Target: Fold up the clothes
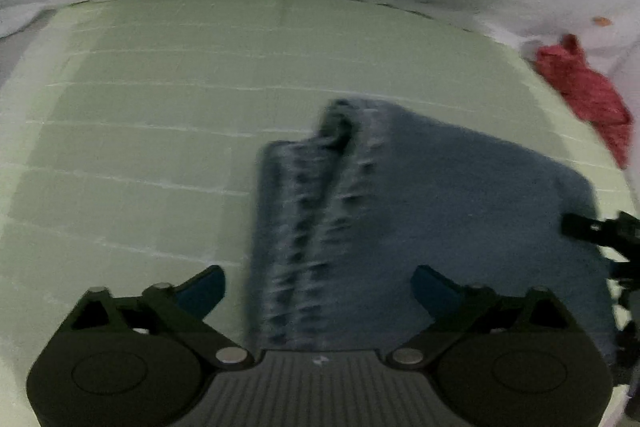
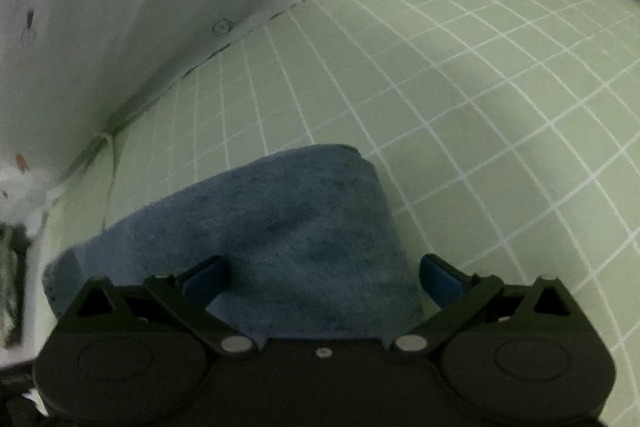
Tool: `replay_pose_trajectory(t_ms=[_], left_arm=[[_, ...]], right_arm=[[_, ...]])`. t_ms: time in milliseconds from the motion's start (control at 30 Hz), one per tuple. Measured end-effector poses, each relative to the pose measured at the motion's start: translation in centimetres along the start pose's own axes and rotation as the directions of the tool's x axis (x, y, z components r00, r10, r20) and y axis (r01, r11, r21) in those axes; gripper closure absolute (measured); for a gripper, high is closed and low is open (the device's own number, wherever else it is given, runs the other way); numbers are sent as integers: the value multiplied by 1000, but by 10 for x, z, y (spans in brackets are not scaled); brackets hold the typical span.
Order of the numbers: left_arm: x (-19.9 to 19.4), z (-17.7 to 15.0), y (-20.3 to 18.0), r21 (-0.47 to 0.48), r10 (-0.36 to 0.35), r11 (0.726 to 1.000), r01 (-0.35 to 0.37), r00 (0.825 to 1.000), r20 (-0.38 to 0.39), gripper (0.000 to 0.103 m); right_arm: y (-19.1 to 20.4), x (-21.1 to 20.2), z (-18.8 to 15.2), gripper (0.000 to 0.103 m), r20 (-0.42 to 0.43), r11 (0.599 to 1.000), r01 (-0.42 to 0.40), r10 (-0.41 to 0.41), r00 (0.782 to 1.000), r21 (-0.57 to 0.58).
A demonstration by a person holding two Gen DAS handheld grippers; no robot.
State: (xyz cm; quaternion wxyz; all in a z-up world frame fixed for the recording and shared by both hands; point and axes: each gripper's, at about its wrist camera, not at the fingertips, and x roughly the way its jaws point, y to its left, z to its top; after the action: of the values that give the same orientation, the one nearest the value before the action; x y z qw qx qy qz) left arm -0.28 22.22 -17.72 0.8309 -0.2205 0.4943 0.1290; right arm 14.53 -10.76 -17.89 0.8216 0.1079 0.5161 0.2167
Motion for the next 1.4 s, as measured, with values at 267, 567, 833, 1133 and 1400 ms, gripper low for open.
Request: replay_pose_trajectory(t_ms=[267,567,833,1133,1400], left_arm=[[-3,6,-4,-56,-20,998,19,1000,-13,77],[-82,-6,-9,-128,-113,983,135,980,167,87],[-113,-28,-38,-59,36,998,-24,976,214,84],[-92,-48,-7,-138,126,984,-108,984,128,28],[-38,-35,8,-116,71,991,-70,997,2,27]], right_arm=[[-13,-6,8,59,-12,968,-204,208,978,144],[-25,-55,-8,76,119,866,-419,402,908,272],[-4,-74,-10,77,104,893,-424,412,905,150],[-7,-65,-2,71,29,939,-336,334,942,70],[-22,-43,1,55,-52,968,-251,252,966,22]])
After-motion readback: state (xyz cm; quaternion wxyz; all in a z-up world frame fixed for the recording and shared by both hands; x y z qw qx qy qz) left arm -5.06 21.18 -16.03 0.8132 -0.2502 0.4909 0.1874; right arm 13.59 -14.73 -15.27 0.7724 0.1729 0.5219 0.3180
